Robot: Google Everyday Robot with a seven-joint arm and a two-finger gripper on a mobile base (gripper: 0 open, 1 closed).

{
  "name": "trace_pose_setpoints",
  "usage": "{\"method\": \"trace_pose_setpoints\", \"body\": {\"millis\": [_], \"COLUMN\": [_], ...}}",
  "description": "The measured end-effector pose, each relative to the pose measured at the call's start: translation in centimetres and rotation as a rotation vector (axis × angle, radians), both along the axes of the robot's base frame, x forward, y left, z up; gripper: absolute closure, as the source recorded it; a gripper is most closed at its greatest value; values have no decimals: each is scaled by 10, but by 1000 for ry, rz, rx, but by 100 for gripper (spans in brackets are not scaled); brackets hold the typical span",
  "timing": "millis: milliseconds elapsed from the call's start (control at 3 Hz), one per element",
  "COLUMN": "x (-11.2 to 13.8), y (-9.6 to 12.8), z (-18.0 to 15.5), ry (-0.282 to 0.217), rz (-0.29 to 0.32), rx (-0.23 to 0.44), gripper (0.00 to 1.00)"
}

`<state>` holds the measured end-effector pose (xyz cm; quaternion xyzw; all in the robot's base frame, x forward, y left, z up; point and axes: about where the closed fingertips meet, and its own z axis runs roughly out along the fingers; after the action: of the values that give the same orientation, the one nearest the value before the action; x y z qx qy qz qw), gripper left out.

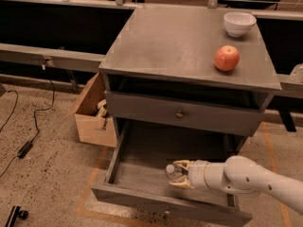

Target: Place water bottle into middle drawer

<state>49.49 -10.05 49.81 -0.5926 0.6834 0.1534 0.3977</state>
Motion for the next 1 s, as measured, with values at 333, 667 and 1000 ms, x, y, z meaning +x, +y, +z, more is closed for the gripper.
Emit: {"method": "trace_pose_setpoints", "body": {"millis": [333,667,1000], "x": [15,22,21], "y": [3,-4,-17], "z": [-9,-10,-5], "ry": [7,29,61], "rz": [-94,-146,-164], "rx": [32,40,24], "gripper": [36,12,0]}}
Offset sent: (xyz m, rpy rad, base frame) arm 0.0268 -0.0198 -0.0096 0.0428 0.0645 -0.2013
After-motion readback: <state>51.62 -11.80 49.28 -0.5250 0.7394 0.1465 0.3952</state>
